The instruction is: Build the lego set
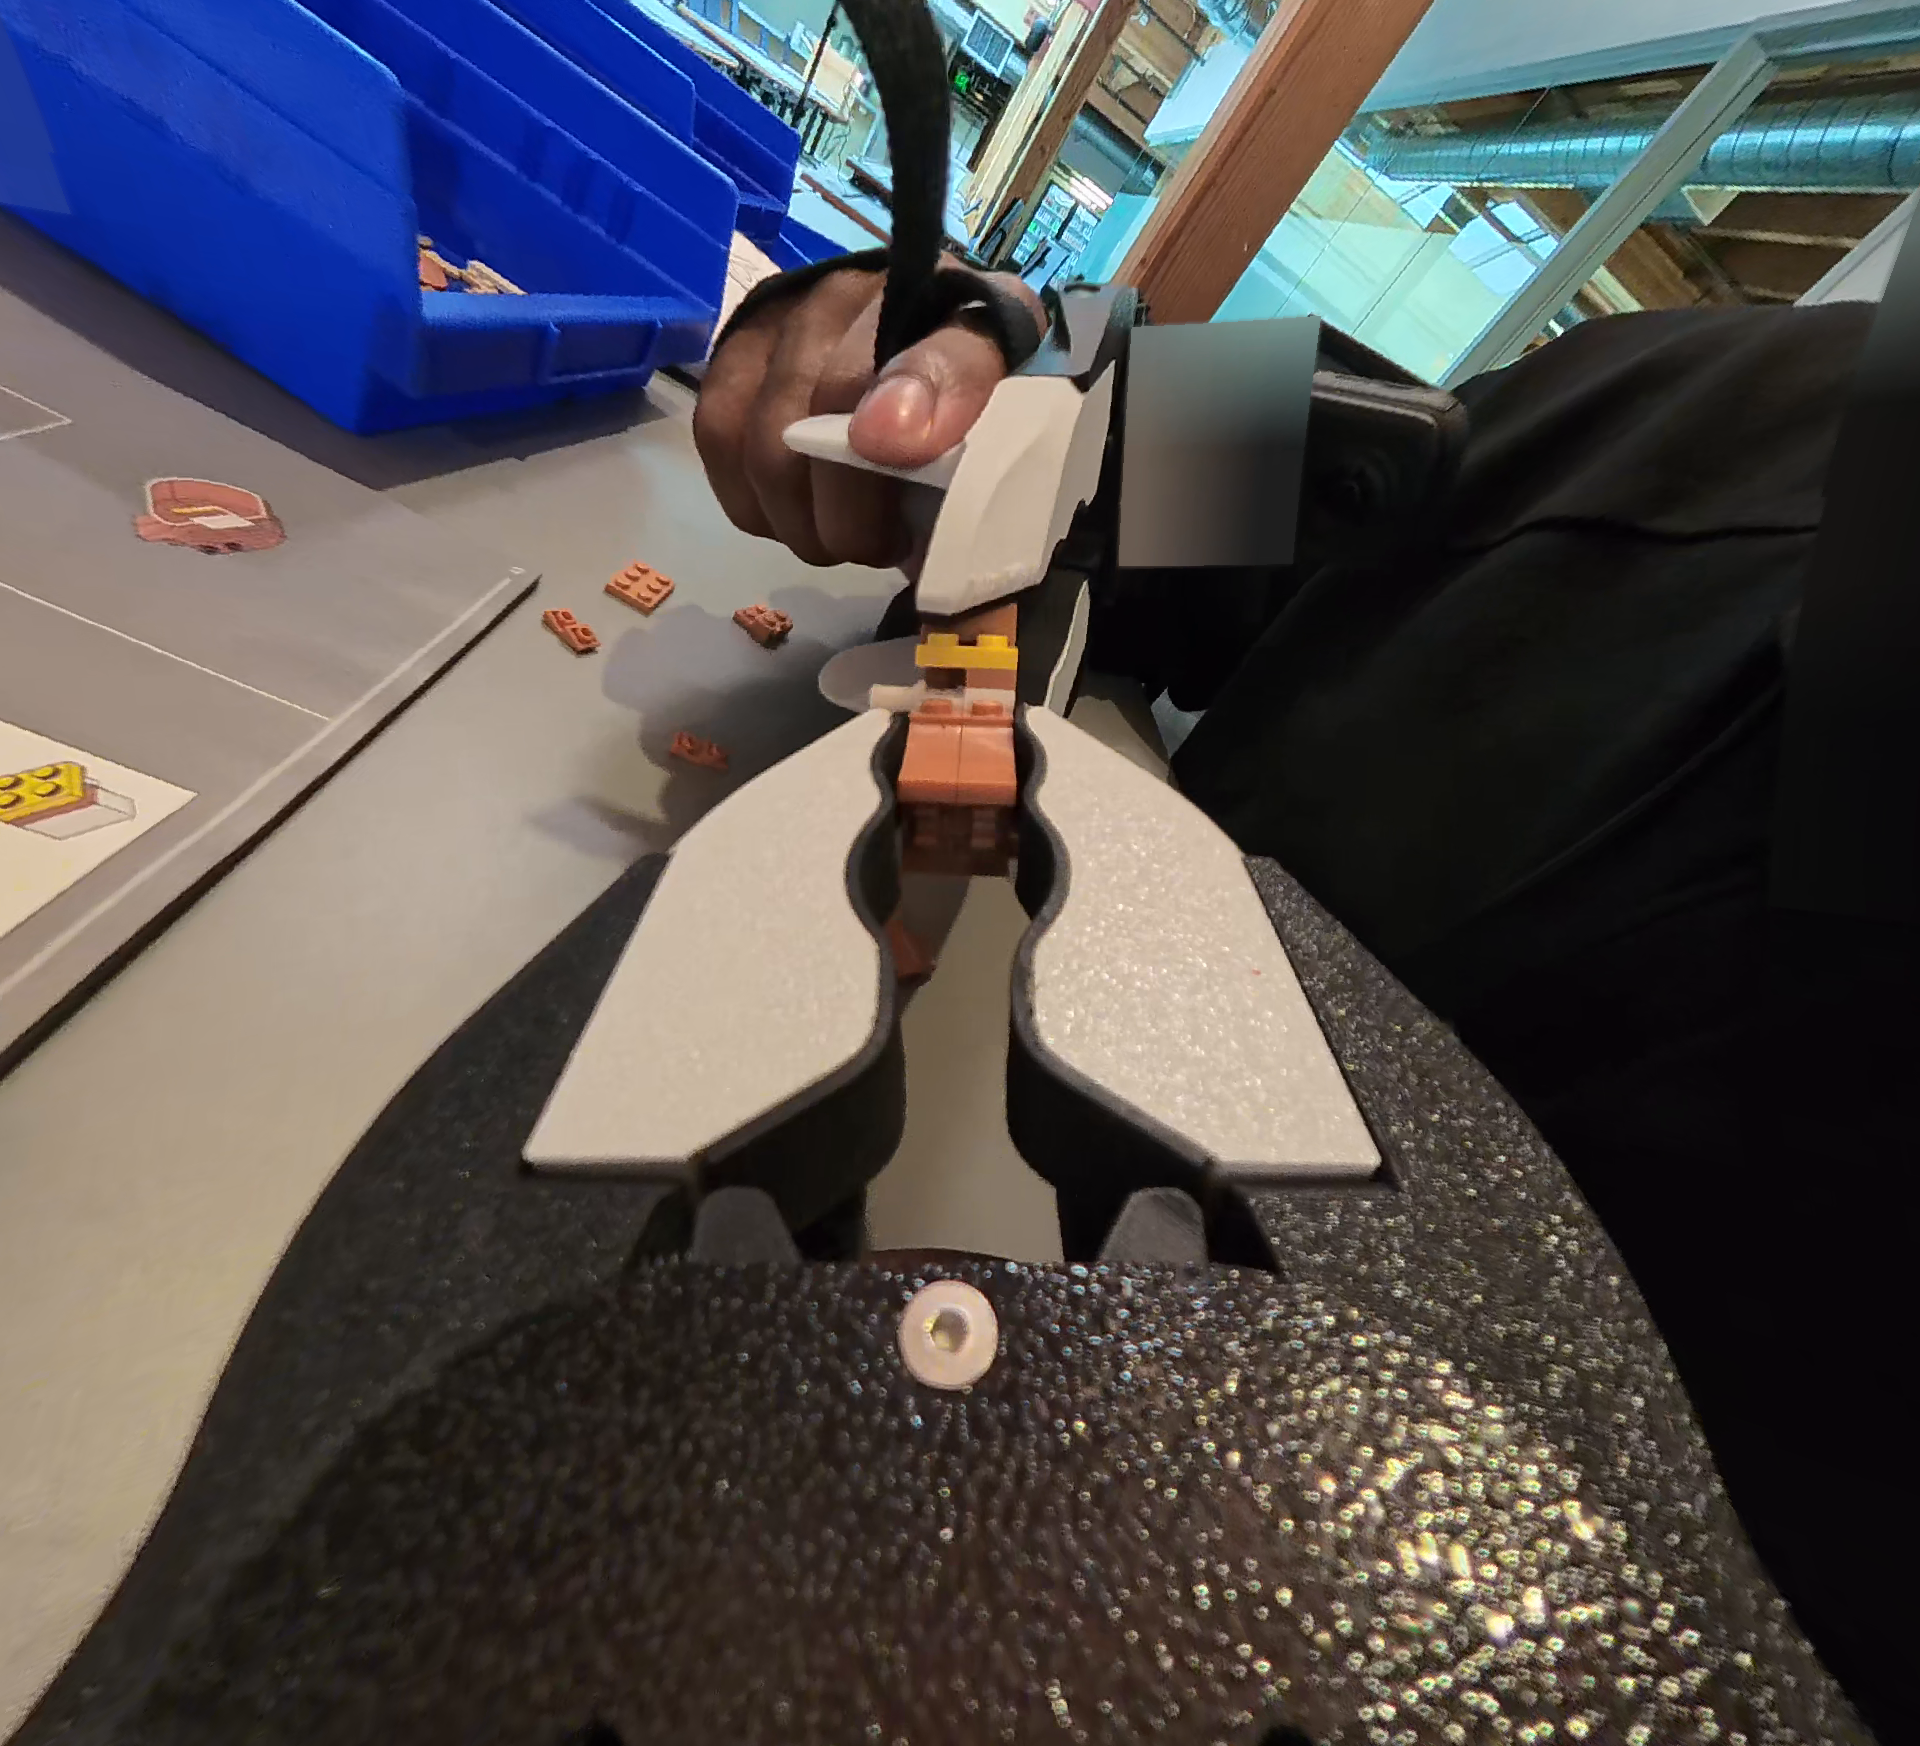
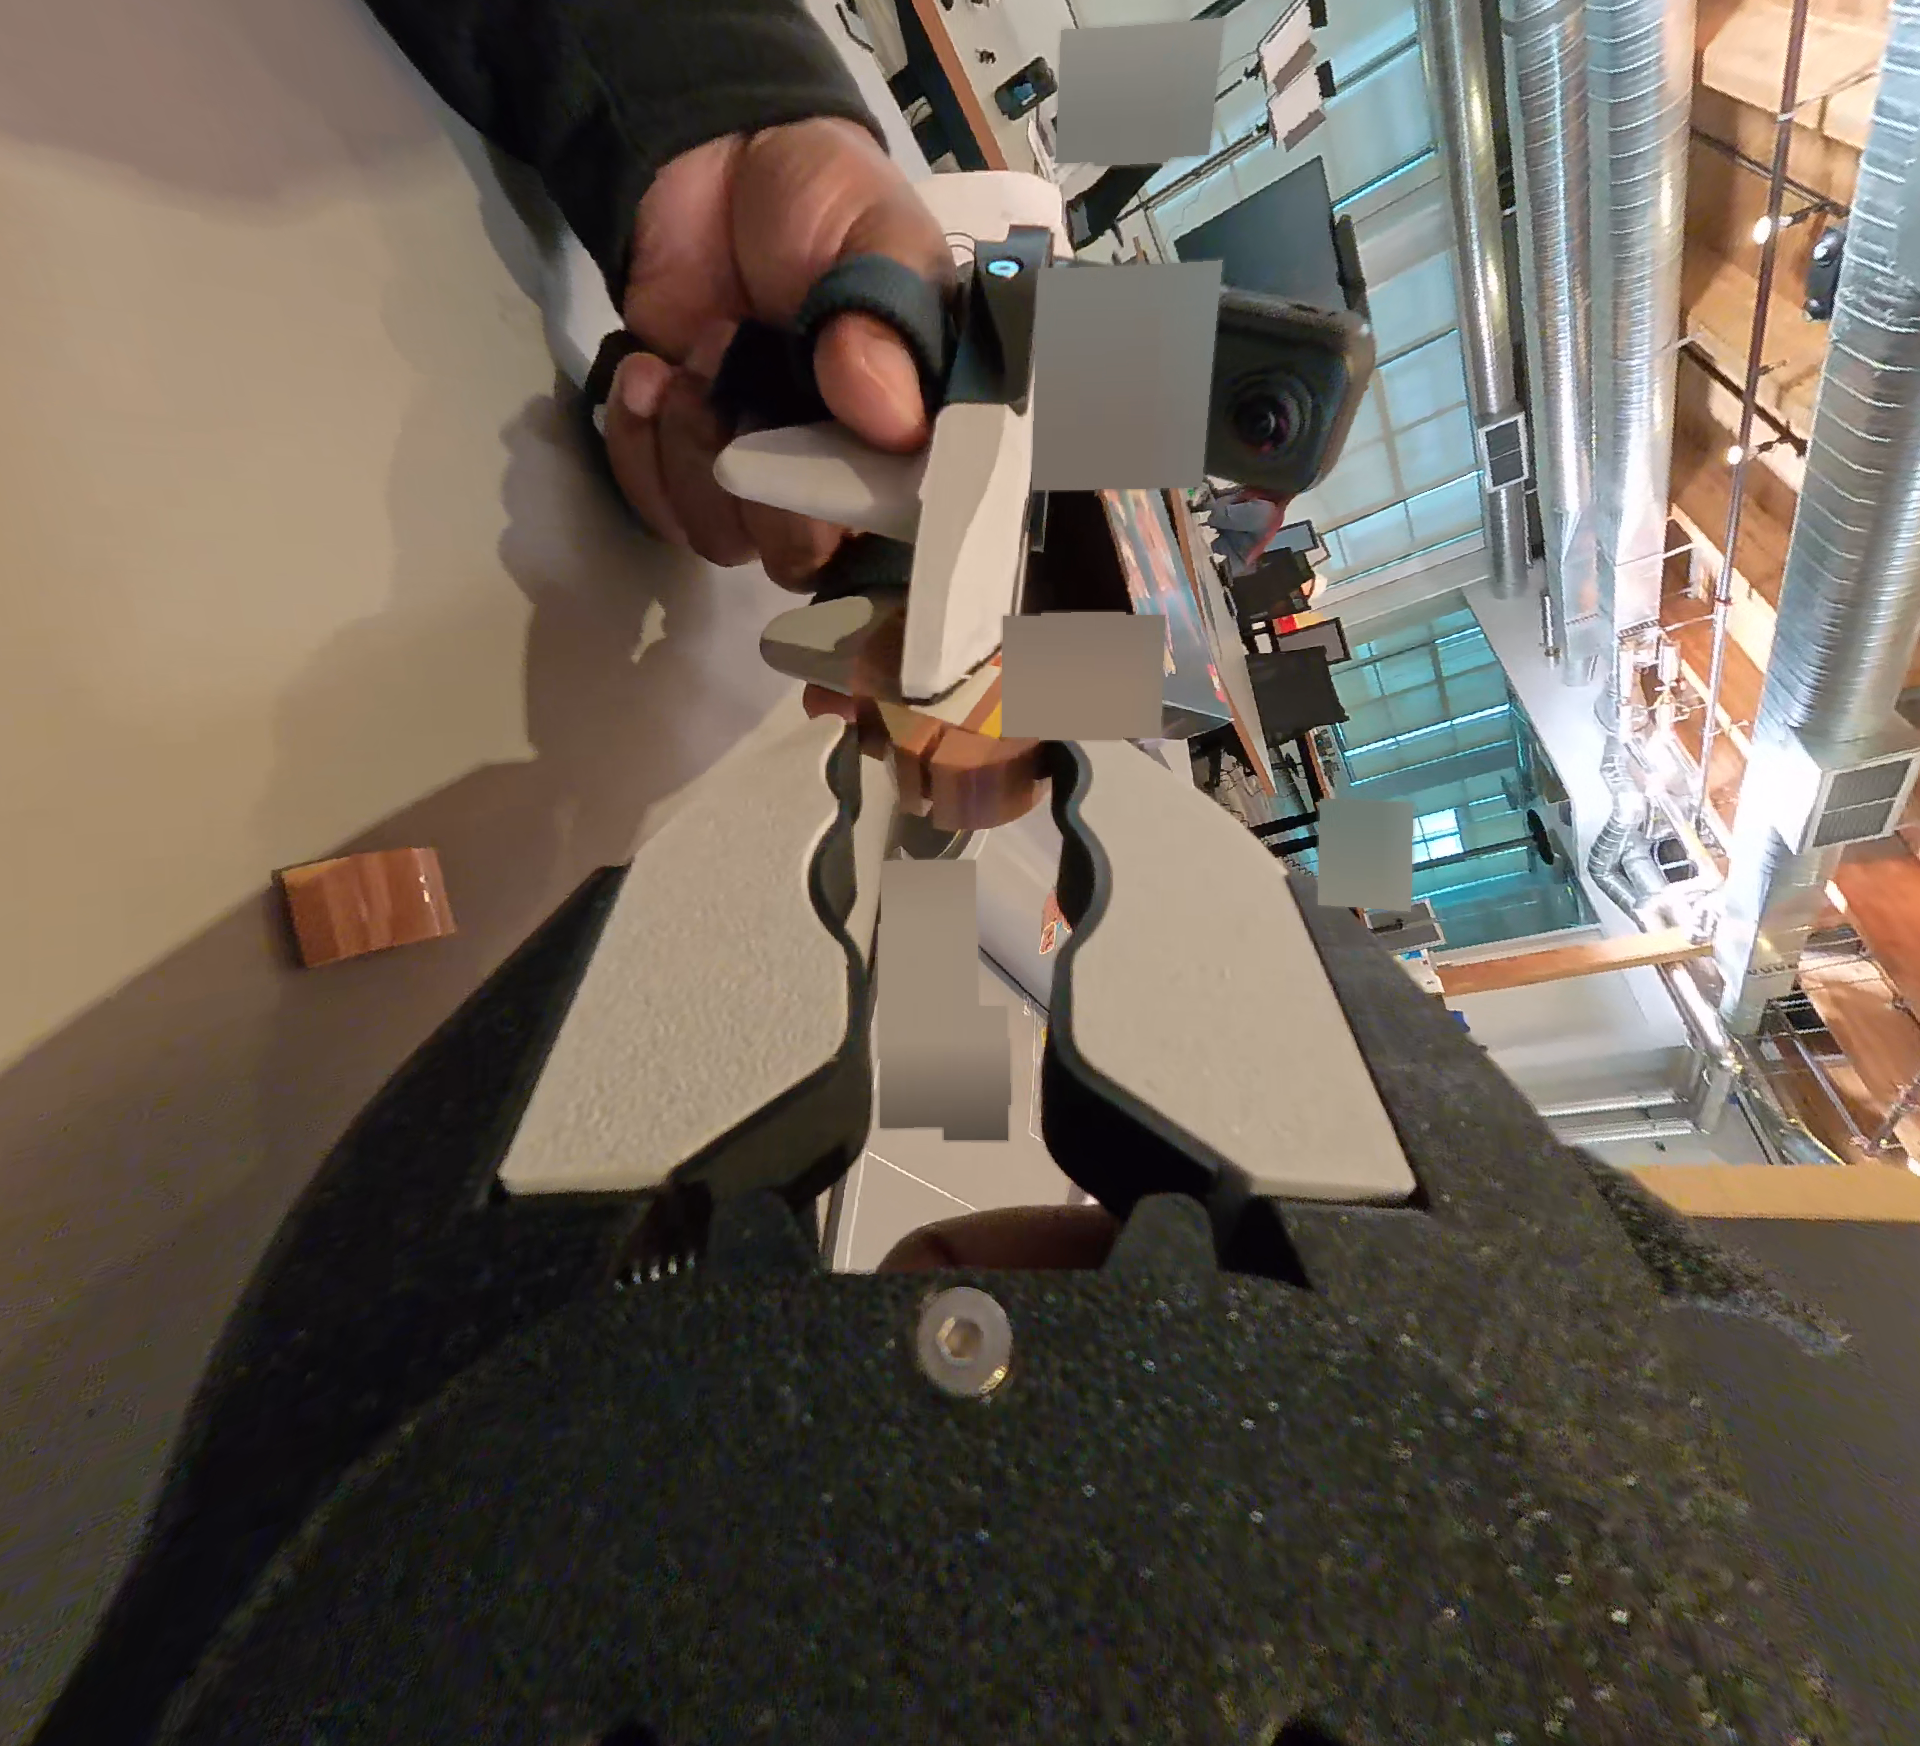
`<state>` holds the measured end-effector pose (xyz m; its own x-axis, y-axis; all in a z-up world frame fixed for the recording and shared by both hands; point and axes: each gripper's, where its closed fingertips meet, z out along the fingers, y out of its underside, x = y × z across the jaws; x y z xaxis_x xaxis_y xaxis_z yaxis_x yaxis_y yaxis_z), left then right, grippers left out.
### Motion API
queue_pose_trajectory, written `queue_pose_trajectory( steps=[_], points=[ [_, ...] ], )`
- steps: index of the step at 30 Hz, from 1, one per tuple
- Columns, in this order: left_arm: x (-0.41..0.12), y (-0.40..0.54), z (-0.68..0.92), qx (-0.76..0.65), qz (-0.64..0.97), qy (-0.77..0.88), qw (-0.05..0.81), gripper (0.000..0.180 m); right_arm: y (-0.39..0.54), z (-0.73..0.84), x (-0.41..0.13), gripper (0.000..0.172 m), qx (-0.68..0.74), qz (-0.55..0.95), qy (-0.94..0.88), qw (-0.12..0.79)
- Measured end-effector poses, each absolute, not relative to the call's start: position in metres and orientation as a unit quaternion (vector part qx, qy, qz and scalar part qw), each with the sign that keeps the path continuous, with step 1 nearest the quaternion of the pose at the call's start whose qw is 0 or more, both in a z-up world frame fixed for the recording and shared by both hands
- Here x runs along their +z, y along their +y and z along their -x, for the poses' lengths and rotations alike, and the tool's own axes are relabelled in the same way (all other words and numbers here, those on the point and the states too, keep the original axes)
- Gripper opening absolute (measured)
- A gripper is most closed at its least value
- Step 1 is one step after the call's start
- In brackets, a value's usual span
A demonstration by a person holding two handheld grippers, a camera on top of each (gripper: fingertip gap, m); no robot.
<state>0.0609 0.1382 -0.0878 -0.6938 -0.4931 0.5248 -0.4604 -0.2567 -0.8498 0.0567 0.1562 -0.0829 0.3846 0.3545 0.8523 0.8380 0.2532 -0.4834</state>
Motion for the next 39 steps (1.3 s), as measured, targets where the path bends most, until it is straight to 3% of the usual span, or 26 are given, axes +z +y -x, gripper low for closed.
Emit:
queue_pose_trajectory(
  steps=[25,39],
  points=[
    [-0.079,0.142,-0.067,-0.712,0.397,0.578,0.034,0.018,0.164,-0.062,-0.076,0.034,-0.226,0.582,-0.496,0.604],
    [-0.057,0.158,-0.074,-0.787,0.409,0.462,0.018,0.017,0.172,-0.074,-0.057,0.033,-0.279,0.578,-0.407,0.65]
  ],
)
